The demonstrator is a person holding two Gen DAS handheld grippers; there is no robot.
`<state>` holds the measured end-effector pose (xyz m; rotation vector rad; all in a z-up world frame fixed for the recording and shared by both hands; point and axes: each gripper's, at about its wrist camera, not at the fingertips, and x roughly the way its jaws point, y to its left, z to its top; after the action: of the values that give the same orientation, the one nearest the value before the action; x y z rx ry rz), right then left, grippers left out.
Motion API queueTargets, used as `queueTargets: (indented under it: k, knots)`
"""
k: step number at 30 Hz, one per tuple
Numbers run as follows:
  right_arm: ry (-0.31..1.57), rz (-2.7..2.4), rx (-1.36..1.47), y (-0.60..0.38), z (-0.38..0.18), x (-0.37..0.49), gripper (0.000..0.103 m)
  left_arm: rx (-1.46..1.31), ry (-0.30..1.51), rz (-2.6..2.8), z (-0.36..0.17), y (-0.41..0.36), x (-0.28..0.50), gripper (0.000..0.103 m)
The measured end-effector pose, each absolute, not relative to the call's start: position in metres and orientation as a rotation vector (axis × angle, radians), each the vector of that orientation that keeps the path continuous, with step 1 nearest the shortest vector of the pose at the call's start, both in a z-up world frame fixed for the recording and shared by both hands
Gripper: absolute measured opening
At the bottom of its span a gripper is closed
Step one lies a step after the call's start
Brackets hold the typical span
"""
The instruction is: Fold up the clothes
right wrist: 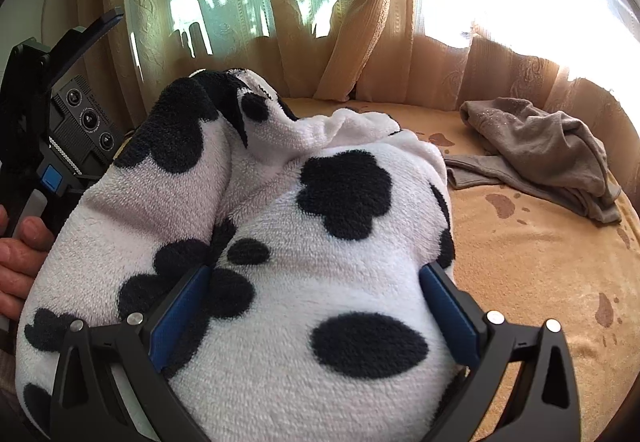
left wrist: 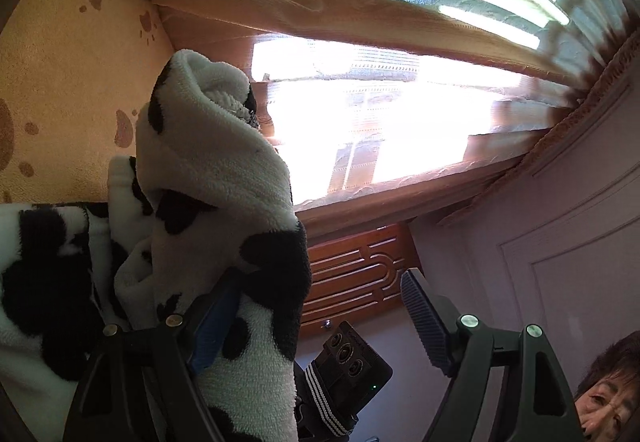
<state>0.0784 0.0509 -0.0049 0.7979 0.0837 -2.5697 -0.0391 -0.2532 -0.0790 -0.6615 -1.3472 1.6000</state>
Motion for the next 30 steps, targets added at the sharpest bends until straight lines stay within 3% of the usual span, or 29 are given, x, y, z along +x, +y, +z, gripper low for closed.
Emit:
queueTargets:
  k: [8, 10, 14, 29, 30]
  knots:
    - [0.038, -2.565, 0.694, 0.059, 0.035, 0.09, 0.099, -0.669, -1.329, 1.58, -0.071, -0.236, -0.041, 0.082]
    - [0.039, -2.546, 0.674, 0.056, 0.047, 0.093, 0.092, -0.669, -1.32, 1.584, -0.067, -0.233, -0.041, 0.082]
    - [0.069, -2.482, 0.714, 0.037, 0.047, 0.083, 0.061, -0.684, -1.306, 1.615, -0.058, -0.228, -0.041, 0.082]
    - [-0.141, -2.349, 0.833, 0.037, 0.038, 0.063, 0.06, -0.703, -1.261, 1.6, -0.047, -0.215, -0.039, 0.082]
    - [-0.162, -2.341, 0.827, 0.04, 0.037, 0.064, 0.05, -0.706, -1.271, 1.587, -0.047, -0.216, -0.039, 0.082]
